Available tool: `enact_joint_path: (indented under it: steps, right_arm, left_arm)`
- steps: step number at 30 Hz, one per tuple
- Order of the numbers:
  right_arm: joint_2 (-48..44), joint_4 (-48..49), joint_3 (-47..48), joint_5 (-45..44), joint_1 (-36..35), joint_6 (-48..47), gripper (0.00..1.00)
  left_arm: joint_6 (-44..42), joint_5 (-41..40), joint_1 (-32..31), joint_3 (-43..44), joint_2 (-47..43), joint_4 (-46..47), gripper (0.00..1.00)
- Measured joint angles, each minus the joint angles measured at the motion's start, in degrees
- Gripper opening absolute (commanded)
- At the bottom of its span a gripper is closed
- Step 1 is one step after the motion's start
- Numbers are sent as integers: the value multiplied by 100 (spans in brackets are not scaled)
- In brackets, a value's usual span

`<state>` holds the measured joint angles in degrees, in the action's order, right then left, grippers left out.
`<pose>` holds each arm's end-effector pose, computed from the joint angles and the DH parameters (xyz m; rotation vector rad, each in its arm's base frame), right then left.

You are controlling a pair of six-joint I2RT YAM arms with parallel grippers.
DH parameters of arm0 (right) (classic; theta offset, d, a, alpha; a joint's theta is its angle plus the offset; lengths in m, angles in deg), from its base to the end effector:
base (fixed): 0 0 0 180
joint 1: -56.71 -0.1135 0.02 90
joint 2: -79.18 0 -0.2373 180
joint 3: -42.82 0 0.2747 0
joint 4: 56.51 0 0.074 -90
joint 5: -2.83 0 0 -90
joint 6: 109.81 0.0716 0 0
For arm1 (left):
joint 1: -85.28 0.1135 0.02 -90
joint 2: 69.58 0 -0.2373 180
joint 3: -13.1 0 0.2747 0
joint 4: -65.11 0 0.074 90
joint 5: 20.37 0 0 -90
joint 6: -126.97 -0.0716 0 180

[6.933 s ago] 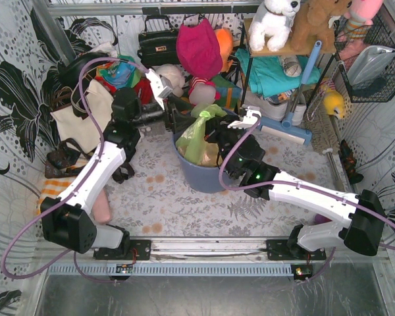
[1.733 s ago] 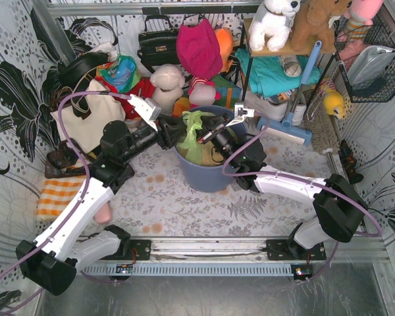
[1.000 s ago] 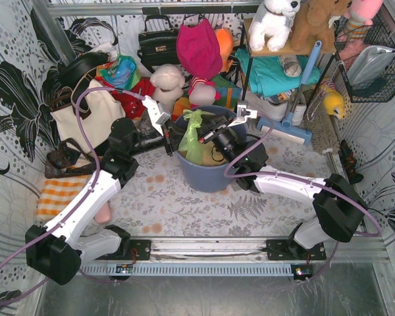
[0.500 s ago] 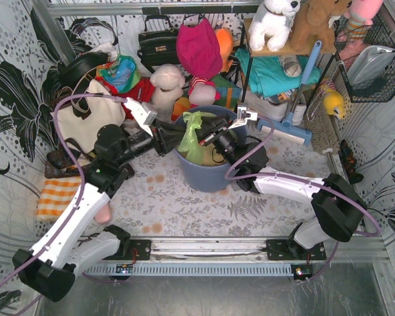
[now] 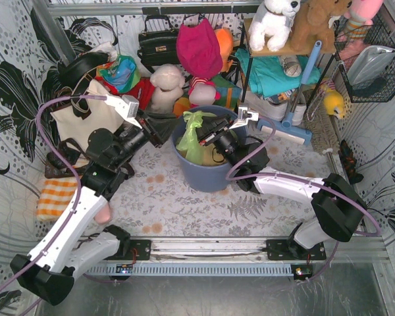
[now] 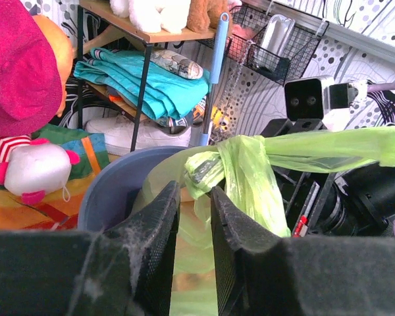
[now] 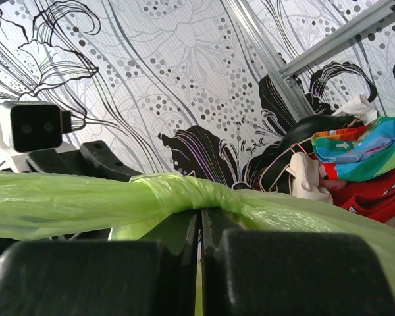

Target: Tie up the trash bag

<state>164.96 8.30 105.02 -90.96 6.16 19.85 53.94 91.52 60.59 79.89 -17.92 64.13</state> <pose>0.2347 0.2778 0.3361 -0.0208 0.9389 1.4418 0.2379 -0.1388 0.4057 0.4263 1.3278 -0.8623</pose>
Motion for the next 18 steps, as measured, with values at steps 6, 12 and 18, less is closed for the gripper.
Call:
enact_joint_path:
  steps: [6, 12, 18]
  right_arm:
    - [2, 24, 2, 33, 2, 26, 0]
    - [22, 63, 2, 42, 22, 94, 0]
    - [22, 98, 2, 35, 42, 151, 0]
  left_arm:
    - [153, 177, 31, -66, 417, 343, 31]
    - [210, 492, 114, -122, 601, 590, 29]
    - [271, 791, 155, -168, 739, 909, 21]
